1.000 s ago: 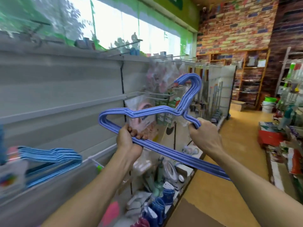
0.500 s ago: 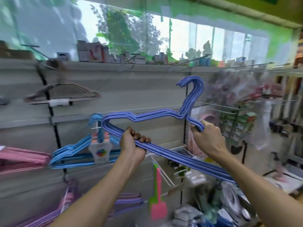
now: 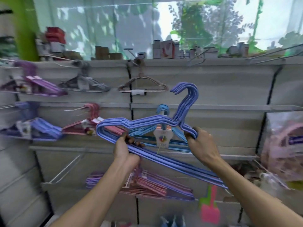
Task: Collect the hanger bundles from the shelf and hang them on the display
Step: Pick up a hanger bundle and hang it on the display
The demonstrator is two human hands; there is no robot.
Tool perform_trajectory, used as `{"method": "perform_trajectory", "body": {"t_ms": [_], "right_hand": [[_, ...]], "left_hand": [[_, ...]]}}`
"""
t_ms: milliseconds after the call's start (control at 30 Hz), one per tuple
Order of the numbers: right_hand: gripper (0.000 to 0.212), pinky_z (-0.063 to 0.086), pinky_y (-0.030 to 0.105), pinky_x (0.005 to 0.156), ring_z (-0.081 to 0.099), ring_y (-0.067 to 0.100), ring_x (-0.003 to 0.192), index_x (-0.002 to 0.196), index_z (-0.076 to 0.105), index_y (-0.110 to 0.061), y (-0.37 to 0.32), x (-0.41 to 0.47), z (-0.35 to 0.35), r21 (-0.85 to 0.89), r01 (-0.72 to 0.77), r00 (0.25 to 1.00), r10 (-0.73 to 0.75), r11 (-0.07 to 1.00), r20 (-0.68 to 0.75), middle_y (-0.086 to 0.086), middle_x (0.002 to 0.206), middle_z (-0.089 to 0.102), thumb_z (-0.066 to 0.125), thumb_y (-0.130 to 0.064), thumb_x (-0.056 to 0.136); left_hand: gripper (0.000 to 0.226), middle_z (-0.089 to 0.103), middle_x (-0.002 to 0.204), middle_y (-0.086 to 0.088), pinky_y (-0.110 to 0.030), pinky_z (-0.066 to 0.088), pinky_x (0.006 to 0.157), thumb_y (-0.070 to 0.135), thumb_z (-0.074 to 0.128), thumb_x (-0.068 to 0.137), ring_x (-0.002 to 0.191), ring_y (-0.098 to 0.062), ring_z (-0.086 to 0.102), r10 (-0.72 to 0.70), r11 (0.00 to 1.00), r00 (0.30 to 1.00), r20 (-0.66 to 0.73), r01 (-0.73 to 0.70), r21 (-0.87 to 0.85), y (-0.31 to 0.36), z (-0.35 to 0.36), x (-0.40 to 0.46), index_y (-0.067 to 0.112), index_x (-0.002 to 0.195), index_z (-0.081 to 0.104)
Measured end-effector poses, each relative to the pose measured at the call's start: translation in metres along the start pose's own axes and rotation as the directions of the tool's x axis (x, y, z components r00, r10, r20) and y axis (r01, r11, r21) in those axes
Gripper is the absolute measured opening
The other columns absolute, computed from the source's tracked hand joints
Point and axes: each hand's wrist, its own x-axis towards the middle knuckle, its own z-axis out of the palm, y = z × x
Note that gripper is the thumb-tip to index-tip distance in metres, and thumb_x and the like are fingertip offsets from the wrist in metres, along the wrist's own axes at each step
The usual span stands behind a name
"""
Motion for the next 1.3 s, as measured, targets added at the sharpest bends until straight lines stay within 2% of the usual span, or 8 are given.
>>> {"method": "perform_trajectory", "body": {"t_ms": [133, 500, 600, 700, 867, 967, 1167, 1300], "right_hand": [[0.013, 0.049, 0.045, 0.065, 0.061, 0.038, 0.077, 0.098, 0.06, -0.022, -0.042, 0.008, 0.049, 0.048, 0.097, 0.991, -0.101, 0.994, 0.089, 0.011, 0.086, 0.068, 0.052, -0.032, 0.097], [0.016, 0.042, 0.041, 0.064, 0.055, 0.036, 0.076, 0.076, 0.049, -0.023, -0.185, 0.003, 0.189, 0.214, 0.154, 0.942, -0.209, 0.965, 0.263, 0.008, 0.078, 0.06, 0.052, -0.021, 0.092], [0.015, 0.044, 0.039, 0.068, 0.058, 0.035, 0.08, 0.078, 0.051, -0.023, -0.233, -0.006, 0.237, 0.26, 0.137, 0.937, -0.21, 0.956, 0.279, 0.009, 0.084, 0.065, 0.053, -0.028, 0.091], [0.019, 0.051, 0.044, 0.076, 0.062, 0.035, 0.085, 0.089, 0.059, -0.022, -0.279, -0.013, 0.285, 0.302, 0.133, 0.929, -0.225, 0.944, 0.293, 0.008, 0.089, 0.07, 0.05, -0.039, 0.088], [0.012, 0.046, 0.043, 0.07, 0.06, 0.036, 0.081, 0.083, 0.057, -0.02, -0.349, -0.022, 0.352, 0.363, 0.131, 0.909, -0.258, 0.923, 0.328, 0.009, 0.084, 0.066, 0.053, -0.026, 0.092], [0.015, 0.043, 0.04, 0.067, 0.059, 0.035, 0.081, 0.077, 0.052, -0.025, -0.379, -0.025, 0.387, 0.365, 0.132, 0.897, -0.267, 0.922, 0.351, 0.004, 0.08, 0.063, 0.053, -0.028, 0.092], [0.021, 0.038, 0.038, 0.065, 0.054, 0.034, 0.078, 0.072, 0.045, -0.03, -0.42, -0.021, 0.445, 0.353, 0.147, 0.874, -0.289, 0.924, 0.391, 0.0, 0.075, 0.058, 0.053, -0.031, 0.092], [0.008, 0.04, 0.037, 0.068, 0.057, 0.036, 0.086, 0.084, 0.051, -0.025, -0.442, -0.009, 0.481, 0.295, 0.186, 0.872, -0.296, 0.937, 0.39, 0.007, 0.088, 0.065, 0.052, -0.029, 0.091]], "left_hand": [[0.041, 0.035, 0.043, 0.003, -0.031, 0.037, 0.056, 0.019, 0.042, 0.102, 0.045, -0.016, 0.033, 0.109, 0.993, 0.991, -0.073, -0.113, -0.045, 0.049, -0.033, -0.007, 0.017, 0.061, 0.035], [0.035, 0.047, 0.053, -0.003, -0.041, 0.049, 0.071, 0.02, 0.051, 0.098, 0.059, -0.023, 0.047, 0.265, 0.955, 0.932, -0.248, -0.289, -0.064, 0.205, -0.141, -0.007, 0.014, 0.064, 0.045], [0.028, 0.052, 0.066, -0.005, -0.044, 0.05, 0.074, 0.018, 0.05, 0.096, 0.068, -0.026, 0.054, 0.299, 0.945, 0.921, -0.25, -0.322, -0.059, 0.26, -0.175, -0.005, 0.013, 0.068, 0.048], [0.029, 0.056, 0.076, -0.007, -0.047, 0.048, 0.09, 0.02, 0.047, 0.098, 0.076, -0.028, 0.059, 0.324, 0.938, 0.909, -0.263, -0.345, -0.035, 0.313, -0.21, -0.002, 0.014, 0.07, 0.047], [0.028, 0.061, 0.08, -0.009, -0.049, 0.046, 0.097, 0.024, 0.043, 0.103, 0.082, -0.028, 0.062, 0.351, 0.928, 0.886, -0.302, -0.372, -0.012, 0.391, -0.259, 0.004, 0.013, 0.079, 0.052], [0.02, 0.063, 0.101, -0.011, -0.052, 0.042, 0.107, 0.028, 0.047, 0.103, 0.097, -0.032, 0.063, 0.345, 0.929, 0.879, -0.329, -0.37, -0.014, 0.431, -0.294, 0.015, 0.012, 0.095, 0.056], [0.02, 0.059, 0.123, -0.013, -0.051, 0.048, 0.092, 0.026, 0.045, 0.104, 0.12, -0.032, 0.057, 0.337, 0.93, 0.868, -0.366, -0.367, -0.014, 0.487, -0.354, 0.046, 0.011, 0.116, 0.053], [0.015, 0.062, 0.117, -0.018, -0.054, 0.047, 0.092, 0.02, 0.044, 0.104, 0.124, -0.034, 0.057, 0.32, 0.938, 0.872, -0.371, -0.346, -0.005, 0.511, -0.379, 0.071, 0.011, 0.1, 0.054]]}}
